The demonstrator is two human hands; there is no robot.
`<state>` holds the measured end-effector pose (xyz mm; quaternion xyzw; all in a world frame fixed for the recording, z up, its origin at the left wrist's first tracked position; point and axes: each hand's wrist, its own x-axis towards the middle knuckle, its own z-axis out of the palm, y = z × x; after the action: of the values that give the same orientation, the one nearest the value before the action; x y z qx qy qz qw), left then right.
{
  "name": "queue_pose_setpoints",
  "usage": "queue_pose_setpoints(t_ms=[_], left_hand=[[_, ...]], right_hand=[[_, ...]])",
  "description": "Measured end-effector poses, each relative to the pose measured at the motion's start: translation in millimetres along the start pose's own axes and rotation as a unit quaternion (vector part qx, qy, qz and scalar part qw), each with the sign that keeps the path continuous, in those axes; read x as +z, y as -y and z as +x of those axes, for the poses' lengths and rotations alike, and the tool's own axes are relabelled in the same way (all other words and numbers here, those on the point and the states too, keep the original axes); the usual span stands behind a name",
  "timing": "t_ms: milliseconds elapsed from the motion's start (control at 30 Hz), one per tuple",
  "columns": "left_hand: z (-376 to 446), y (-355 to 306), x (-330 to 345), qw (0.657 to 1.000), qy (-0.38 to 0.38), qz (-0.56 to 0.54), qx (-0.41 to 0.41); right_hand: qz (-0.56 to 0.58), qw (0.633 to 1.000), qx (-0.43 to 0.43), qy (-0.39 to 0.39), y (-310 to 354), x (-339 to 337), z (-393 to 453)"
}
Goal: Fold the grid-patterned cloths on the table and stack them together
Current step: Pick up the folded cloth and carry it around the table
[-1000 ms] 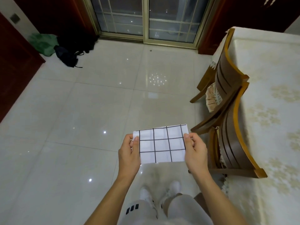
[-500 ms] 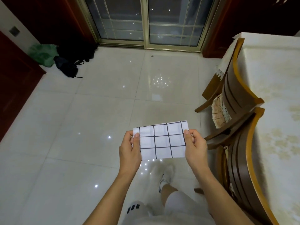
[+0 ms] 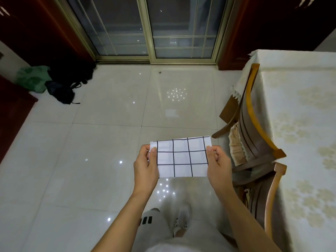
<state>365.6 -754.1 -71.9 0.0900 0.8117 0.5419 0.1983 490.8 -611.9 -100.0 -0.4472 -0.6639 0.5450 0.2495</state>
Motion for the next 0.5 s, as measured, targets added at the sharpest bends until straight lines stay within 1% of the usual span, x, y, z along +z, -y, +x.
queue_pose_setpoints(t_ms=[167, 300, 500], left_hand=[[34.0, -3.2, 20.7, 1.0, 0.023, -0.002, 0.005], [67.1, -6.5, 33.2, 0.999, 0.043, 0.005, 0.011], [142.6, -15.6, 47.0, 0.997, 0.07, 0.009, 0.006]], right_hand=[[0.016, 1.0, 0.009, -0.021, -1.0, 1.8, 33.2], [-0.008, 0.999, 0.014, -0.029, -0.8, 9.5, 62.8], [-0.021, 0.998, 0.029, -0.042, 17.3, 37.4, 123.5]])
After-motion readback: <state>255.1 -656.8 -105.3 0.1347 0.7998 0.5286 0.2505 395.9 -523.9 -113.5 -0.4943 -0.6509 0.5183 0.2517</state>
